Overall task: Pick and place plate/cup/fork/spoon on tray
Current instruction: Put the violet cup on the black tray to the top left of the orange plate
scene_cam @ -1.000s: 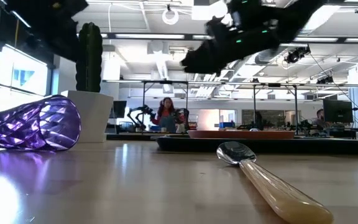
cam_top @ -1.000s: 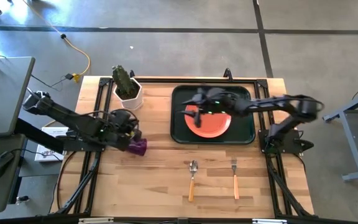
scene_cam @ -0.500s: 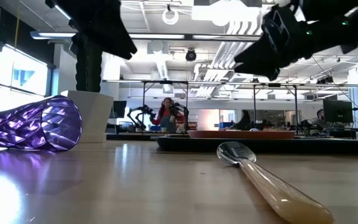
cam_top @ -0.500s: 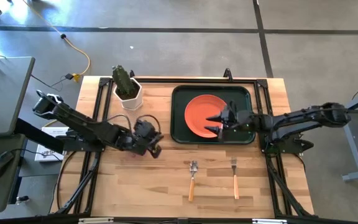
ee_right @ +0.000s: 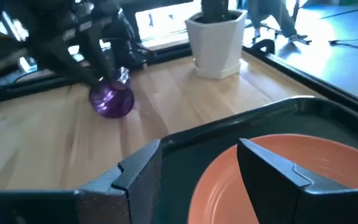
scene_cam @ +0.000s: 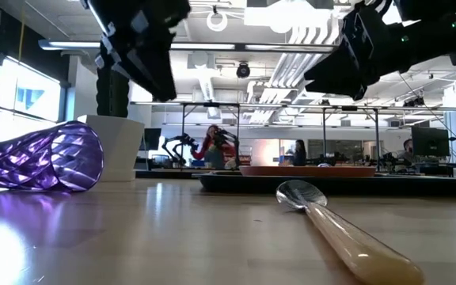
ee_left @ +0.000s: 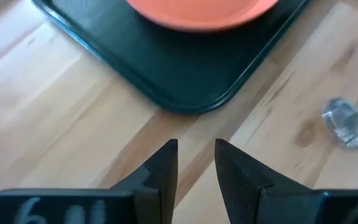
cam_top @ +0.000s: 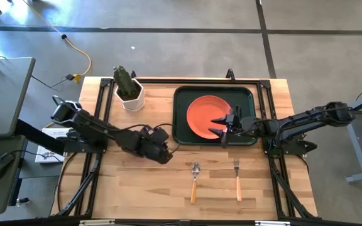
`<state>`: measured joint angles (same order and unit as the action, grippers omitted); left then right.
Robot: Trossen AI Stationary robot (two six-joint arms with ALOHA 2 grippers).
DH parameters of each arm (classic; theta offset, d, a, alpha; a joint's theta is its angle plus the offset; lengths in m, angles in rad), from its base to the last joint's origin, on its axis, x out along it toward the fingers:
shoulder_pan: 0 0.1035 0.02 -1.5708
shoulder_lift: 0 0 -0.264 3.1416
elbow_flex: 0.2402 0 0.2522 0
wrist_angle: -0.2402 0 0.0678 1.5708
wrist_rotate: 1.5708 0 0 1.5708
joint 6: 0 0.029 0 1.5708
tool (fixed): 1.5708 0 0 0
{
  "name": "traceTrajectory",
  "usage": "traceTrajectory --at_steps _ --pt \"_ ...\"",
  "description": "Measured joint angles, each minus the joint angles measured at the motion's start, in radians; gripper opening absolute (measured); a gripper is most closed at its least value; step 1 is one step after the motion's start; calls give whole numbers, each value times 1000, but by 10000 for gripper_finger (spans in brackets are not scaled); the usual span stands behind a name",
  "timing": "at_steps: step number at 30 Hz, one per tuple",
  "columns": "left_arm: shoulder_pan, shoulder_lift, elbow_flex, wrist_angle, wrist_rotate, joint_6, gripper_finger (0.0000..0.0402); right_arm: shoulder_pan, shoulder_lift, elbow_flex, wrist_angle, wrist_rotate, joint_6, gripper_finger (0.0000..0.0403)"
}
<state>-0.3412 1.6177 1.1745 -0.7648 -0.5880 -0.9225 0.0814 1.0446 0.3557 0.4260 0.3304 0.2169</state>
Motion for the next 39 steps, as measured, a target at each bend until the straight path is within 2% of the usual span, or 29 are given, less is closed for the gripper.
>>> traceTrajectory --at_steps 4,7,14,20,25,29,39 --pt "47 68 33 -20 90 17 110 0 3 0 -19 35 0 204" --pt "81 123 77 -94 158 13 127 0 3 0 -40 43 -6 204" --pt "115 236 226 -449 298 -65 149 0 2 0 -74 38 -8 204" --pt "101 271 287 -687 343 -110 149 -3 2 0 -74 61 -15 204" --pt "98 268 287 -736 333 -124 149 -3 2 0 -70 63 -16 204" --pt "99 268 256 -714 346 -123 145 -3 2 0 -70 63 -16 204" --pt "99 267 170 -705 415 -123 111 -3 2 0 -70 63 -16 204"
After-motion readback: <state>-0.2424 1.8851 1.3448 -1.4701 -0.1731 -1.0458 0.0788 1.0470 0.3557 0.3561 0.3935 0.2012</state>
